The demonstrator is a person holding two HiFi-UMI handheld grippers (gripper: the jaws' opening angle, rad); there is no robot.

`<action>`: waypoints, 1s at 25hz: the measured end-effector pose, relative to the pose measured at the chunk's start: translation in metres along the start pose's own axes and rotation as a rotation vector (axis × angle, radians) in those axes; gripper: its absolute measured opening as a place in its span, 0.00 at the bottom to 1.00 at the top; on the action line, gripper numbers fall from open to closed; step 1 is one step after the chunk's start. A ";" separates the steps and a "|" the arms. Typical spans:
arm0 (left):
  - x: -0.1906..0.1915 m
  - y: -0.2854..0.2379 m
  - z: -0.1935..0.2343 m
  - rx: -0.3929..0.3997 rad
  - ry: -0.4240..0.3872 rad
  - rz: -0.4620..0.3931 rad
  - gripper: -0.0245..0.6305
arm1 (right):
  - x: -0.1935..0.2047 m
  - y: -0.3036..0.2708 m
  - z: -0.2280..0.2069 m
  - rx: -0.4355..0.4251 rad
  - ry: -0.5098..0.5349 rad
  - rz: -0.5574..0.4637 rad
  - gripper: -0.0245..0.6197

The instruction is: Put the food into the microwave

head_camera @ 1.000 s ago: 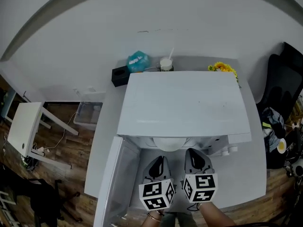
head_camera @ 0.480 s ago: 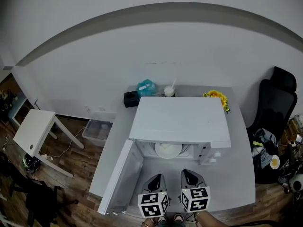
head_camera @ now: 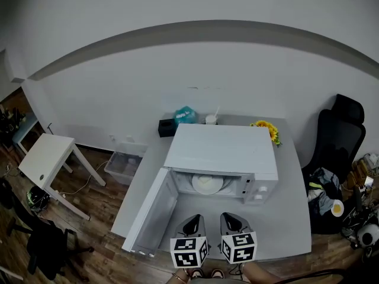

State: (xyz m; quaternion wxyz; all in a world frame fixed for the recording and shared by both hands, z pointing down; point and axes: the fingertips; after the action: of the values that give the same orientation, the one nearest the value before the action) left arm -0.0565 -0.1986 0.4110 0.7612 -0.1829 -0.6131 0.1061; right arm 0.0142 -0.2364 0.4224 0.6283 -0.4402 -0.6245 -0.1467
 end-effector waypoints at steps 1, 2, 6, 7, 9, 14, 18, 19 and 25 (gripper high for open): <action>-0.001 0.001 -0.001 0.002 -0.006 -0.005 0.04 | 0.002 0.001 0.001 0.001 0.003 0.002 0.06; -0.002 0.002 -0.001 0.002 -0.010 -0.010 0.04 | 0.004 0.002 0.002 0.002 0.007 0.003 0.06; -0.006 0.000 0.003 0.003 -0.009 -0.015 0.04 | -0.002 -0.001 0.004 -0.004 0.008 -0.005 0.06; -0.007 -0.001 0.003 0.003 -0.009 -0.014 0.04 | -0.005 -0.001 0.004 -0.004 0.007 -0.012 0.06; -0.007 0.000 0.003 0.007 -0.007 -0.011 0.04 | -0.010 0.000 0.005 0.000 0.003 -0.024 0.06; -0.008 -0.001 -0.002 0.028 -0.019 -0.011 0.04 | -0.009 -0.001 0.007 0.007 0.000 -0.023 0.06; -0.006 -0.002 0.000 0.035 -0.005 -0.006 0.04 | -0.004 -0.003 0.012 -0.002 -0.003 -0.008 0.06; -0.006 -0.002 0.002 0.036 0.004 -0.005 0.04 | -0.003 -0.004 0.013 -0.005 -0.003 -0.005 0.06; -0.010 -0.001 0.009 0.029 0.028 -0.011 0.04 | -0.007 -0.004 0.014 0.002 0.030 0.000 0.06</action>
State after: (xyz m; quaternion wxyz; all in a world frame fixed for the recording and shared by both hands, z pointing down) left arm -0.0677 -0.2024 0.4043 0.7729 -0.1699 -0.6017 0.1085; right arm 0.0010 -0.2312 0.4150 0.6382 -0.4371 -0.6151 -0.1527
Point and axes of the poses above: the fingertips, and each gripper's own axes: y backward along the fingers, z to its left, x out of its underside, and after that the axes turned 2 degrees about -x, right-handed
